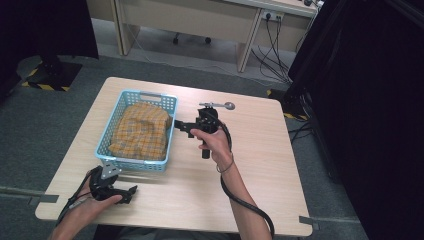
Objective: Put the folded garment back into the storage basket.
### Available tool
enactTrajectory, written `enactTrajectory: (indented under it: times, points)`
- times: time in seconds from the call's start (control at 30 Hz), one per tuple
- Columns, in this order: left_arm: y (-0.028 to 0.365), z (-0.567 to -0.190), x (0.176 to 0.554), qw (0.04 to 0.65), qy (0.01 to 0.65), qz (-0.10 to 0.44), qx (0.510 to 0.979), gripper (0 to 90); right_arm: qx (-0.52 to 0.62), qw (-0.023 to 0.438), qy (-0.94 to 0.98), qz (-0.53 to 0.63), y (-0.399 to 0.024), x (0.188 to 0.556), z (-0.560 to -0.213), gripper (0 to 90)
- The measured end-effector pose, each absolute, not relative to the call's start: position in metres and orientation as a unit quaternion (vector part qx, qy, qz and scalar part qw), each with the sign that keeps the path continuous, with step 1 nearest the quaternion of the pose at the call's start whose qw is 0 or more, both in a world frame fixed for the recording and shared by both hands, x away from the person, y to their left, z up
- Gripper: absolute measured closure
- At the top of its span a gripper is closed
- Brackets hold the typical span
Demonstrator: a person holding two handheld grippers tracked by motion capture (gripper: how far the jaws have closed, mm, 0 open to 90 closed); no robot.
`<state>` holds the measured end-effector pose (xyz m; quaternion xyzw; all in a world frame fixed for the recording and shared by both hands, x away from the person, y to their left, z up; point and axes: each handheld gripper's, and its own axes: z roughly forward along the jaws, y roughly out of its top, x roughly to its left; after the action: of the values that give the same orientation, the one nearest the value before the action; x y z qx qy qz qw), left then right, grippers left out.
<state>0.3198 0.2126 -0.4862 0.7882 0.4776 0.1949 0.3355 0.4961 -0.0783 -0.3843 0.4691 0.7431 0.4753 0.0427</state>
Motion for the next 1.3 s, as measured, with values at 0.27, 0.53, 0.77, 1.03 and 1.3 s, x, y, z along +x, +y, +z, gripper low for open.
enactTrajectory:
  times: [0.27, 0.53, 0.77, 1.03, 1.3]
  points:
    - [0.213, -0.486, 0.320, 0.336, 0.478, 0.195, 0.788, 0.0, 0.465, 0.044, 0.744, 0.478, -0.083, 0.491, -0.384, 5.5]
    - [0.213, -0.486, 0.320, 0.336, 0.478, 0.196, 0.788, 0.0, 0.463, 0.045, 0.745, 0.478, -0.086, 0.489, -0.388, 5.7]
    - [0.213, -0.486, 0.320, 0.337, 0.478, 0.196, 0.788, 0.0, 0.463, 0.048, 0.745, 0.478, -0.088, 0.487, -0.392, 5.9]
    - [0.213, -0.486, 0.320, 0.336, 0.478, 0.196, 0.787, 0.0, 0.459, 0.053, 0.747, 0.479, -0.093, 0.483, -0.395, 6.0]
    - [0.213, -0.486, 0.320, 0.336, 0.478, 0.196, 0.787, 0.0, 0.456, 0.056, 0.749, 0.477, -0.098, 0.480, -0.398, 5.9]
